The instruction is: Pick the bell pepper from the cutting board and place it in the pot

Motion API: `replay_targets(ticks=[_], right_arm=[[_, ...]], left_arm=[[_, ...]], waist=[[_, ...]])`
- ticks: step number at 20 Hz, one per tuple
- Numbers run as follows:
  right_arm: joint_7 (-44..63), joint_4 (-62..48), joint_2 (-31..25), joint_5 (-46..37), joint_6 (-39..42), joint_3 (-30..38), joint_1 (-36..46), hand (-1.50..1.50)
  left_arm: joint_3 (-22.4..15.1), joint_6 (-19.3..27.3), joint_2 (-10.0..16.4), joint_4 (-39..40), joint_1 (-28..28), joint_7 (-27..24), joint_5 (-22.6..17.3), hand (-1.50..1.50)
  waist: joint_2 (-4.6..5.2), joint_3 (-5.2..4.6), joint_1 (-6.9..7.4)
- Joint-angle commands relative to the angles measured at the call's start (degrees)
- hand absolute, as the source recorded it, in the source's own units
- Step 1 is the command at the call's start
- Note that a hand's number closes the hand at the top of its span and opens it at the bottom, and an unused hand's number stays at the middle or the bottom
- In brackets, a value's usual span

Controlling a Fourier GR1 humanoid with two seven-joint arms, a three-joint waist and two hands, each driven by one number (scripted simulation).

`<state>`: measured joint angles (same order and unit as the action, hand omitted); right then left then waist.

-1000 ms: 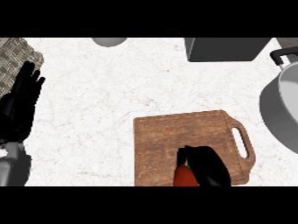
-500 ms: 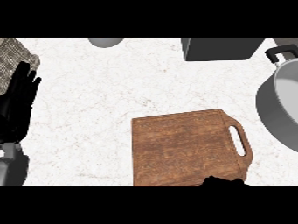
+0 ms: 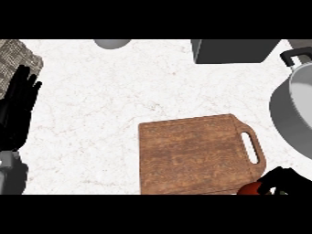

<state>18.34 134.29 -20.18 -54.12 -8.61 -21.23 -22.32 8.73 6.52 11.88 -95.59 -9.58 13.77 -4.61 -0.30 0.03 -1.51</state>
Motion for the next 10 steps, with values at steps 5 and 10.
replay_targets(ticks=[5, 10], right_arm=[[1.23, 4.92, -1.15, 17.57, 2.65, 19.2, 3.94, 1.5], [-2.39, -1.27, -1.44, 26.28, 3.59, 28.02, 7.05, 1.5]], left_arm=[[0.03, -0.95, 0.78, -0.47, -1.24, 0.96, -0.38, 0.0], [-0.21, -0.11, -0.44, 1.76, -1.6, 0.43, -0.01, 0.0]], waist=[[0.31, 0.06, 0.96], [0.33, 0.1, 0.67]])
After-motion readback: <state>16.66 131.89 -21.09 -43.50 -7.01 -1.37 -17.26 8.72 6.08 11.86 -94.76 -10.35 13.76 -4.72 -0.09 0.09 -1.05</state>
